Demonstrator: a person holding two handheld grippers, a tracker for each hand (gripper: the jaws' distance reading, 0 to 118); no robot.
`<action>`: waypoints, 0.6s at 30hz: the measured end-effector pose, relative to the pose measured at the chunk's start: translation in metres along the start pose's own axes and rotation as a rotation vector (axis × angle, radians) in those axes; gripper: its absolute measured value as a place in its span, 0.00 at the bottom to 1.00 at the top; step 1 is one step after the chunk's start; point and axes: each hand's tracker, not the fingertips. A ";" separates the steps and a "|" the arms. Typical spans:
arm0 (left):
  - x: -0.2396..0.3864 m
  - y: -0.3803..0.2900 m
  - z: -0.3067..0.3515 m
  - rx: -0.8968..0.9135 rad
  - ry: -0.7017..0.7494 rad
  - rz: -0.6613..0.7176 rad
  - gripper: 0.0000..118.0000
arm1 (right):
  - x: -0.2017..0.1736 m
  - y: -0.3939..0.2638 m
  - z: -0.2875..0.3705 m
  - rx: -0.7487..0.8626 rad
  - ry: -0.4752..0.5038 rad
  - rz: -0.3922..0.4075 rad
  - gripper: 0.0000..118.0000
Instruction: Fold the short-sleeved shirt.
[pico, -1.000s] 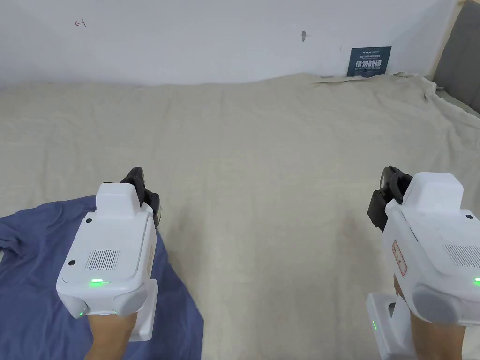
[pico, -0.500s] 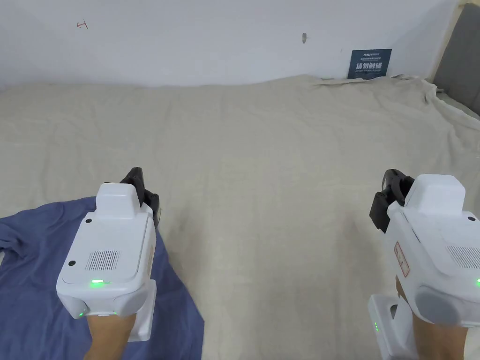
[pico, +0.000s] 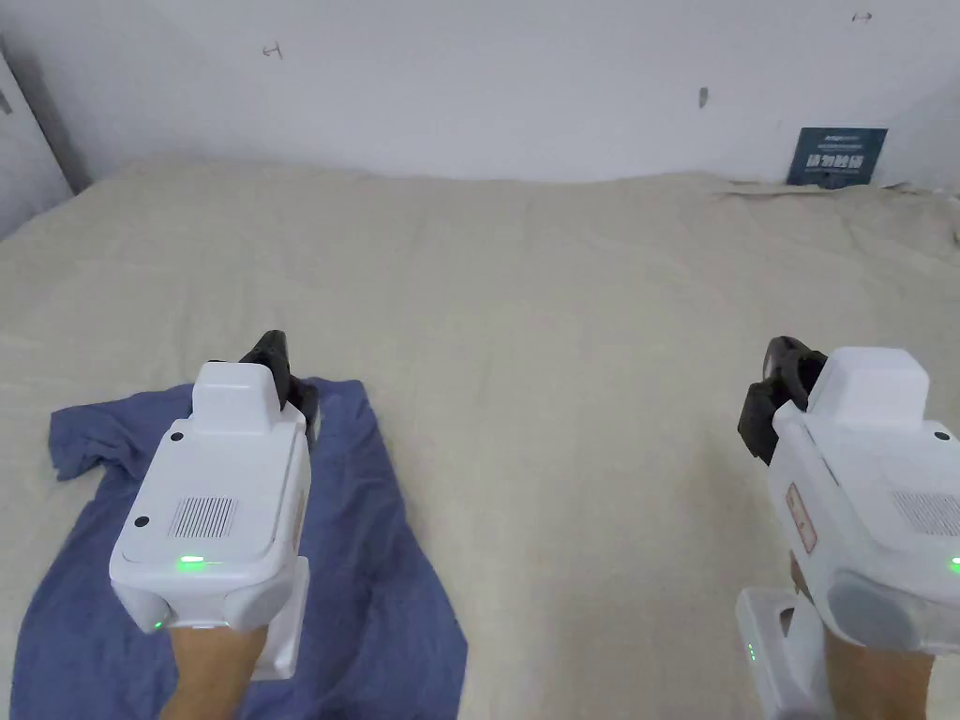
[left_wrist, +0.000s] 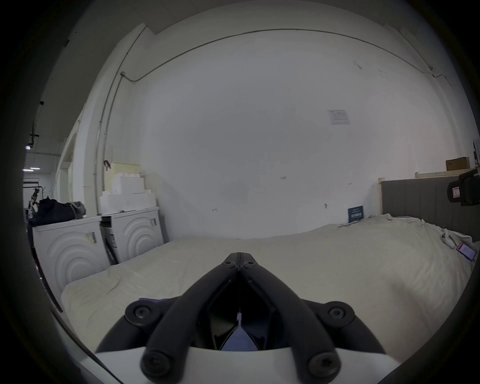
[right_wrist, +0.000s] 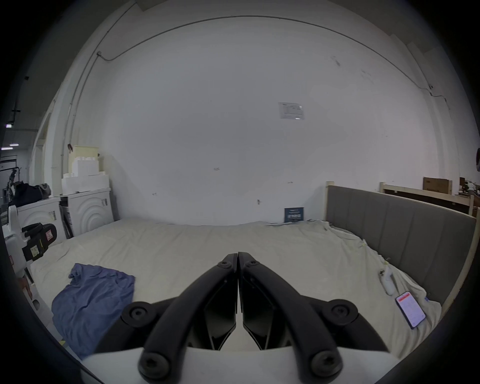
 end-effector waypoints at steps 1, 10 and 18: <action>-0.010 -0.001 0.003 -0.003 0.024 -0.005 0.00 | -0.008 0.001 -0.004 0.001 0.023 0.003 0.00; -0.101 -0.007 0.032 -0.027 0.229 0.012 0.00 | -0.094 0.002 -0.024 0.006 0.218 0.019 0.00; -0.161 -0.013 0.068 -0.051 0.370 0.004 0.00 | -0.160 -0.004 -0.026 -0.006 0.359 0.032 0.00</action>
